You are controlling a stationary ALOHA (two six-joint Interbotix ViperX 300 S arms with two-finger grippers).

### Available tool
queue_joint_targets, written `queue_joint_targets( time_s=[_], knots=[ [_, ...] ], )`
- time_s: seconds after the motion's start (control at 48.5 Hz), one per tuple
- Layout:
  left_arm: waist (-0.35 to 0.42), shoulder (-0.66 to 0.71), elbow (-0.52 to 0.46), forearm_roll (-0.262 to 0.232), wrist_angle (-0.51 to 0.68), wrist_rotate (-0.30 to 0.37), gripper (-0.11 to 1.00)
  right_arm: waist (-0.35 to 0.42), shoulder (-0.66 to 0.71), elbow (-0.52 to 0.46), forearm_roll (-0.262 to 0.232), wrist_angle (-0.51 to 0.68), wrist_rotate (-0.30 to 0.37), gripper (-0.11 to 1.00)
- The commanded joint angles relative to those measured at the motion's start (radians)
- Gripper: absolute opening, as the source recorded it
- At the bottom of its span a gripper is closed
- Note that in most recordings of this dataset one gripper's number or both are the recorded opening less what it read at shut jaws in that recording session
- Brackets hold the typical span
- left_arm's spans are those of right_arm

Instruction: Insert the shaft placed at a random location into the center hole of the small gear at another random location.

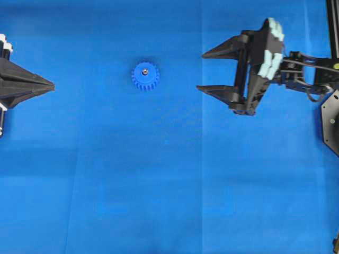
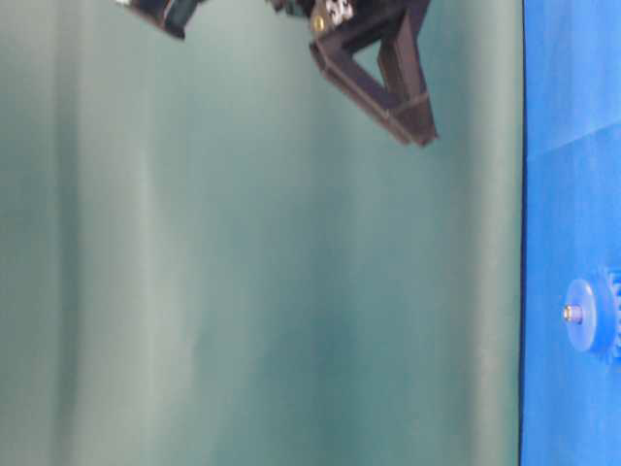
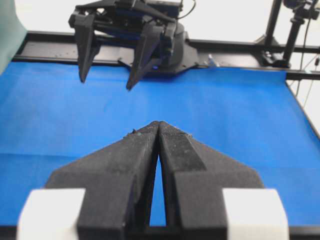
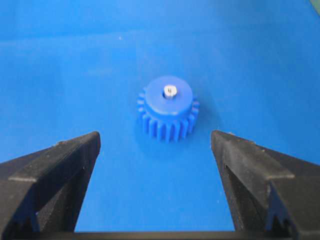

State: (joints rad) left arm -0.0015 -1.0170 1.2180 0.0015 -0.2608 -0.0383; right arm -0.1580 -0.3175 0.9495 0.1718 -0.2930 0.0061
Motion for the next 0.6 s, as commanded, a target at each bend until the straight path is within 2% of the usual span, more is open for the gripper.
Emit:
queue_joint_targets(
  time_s=[0.0, 0.578],
  knots=[
    [0.000, 0.005, -0.009, 0.000, -0.005, 0.000, 0.00, 0.003, -0.043, 0.005, 0.009, -0.009, 0.002, 0.78],
    [0.000, 0.005, -0.008, 0.000, -0.005, 0.002, 0.00, 0.003, -0.048, 0.008, 0.012, -0.009, 0.002, 0.77]
  ],
)
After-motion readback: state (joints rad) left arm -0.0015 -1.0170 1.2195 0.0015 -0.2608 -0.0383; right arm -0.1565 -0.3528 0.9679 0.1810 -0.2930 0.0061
